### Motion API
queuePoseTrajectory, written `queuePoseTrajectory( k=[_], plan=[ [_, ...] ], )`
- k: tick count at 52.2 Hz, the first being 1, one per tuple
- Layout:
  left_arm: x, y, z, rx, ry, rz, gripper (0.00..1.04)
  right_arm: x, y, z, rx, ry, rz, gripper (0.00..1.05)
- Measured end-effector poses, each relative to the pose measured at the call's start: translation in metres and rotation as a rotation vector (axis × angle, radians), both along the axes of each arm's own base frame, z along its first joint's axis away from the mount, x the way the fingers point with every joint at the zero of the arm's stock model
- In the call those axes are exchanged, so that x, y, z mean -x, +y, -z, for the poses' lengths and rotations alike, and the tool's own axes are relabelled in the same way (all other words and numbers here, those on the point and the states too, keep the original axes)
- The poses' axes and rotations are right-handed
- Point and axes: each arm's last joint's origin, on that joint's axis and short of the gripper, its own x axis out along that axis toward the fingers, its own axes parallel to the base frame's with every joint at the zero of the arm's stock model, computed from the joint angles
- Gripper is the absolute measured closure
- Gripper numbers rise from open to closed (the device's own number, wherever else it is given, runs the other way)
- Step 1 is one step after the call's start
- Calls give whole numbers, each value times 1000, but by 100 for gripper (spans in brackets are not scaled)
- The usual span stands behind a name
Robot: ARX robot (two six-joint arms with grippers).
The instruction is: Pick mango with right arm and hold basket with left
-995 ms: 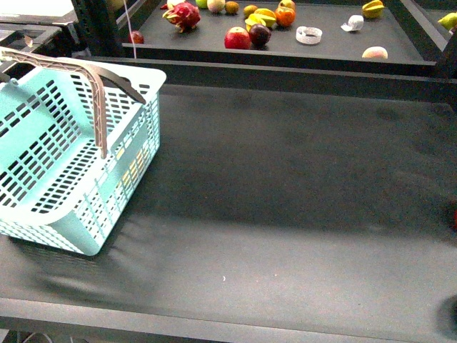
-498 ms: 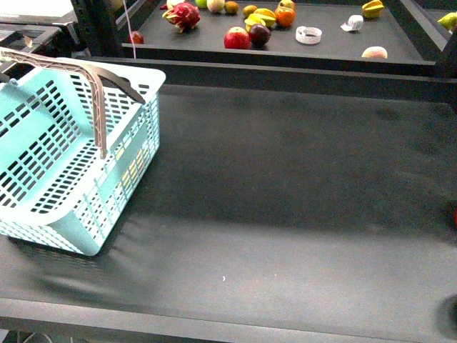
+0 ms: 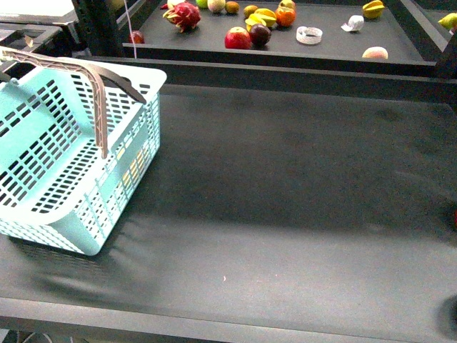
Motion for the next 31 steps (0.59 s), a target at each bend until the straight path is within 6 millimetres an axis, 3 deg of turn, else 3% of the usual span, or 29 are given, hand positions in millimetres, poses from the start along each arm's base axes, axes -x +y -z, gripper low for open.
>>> queuePoseTrajectory(
  k=[31],
  plan=[
    [16, 0, 3, 0, 6, 0, 103, 0, 0, 0, 0, 0, 0, 8]
  ],
)
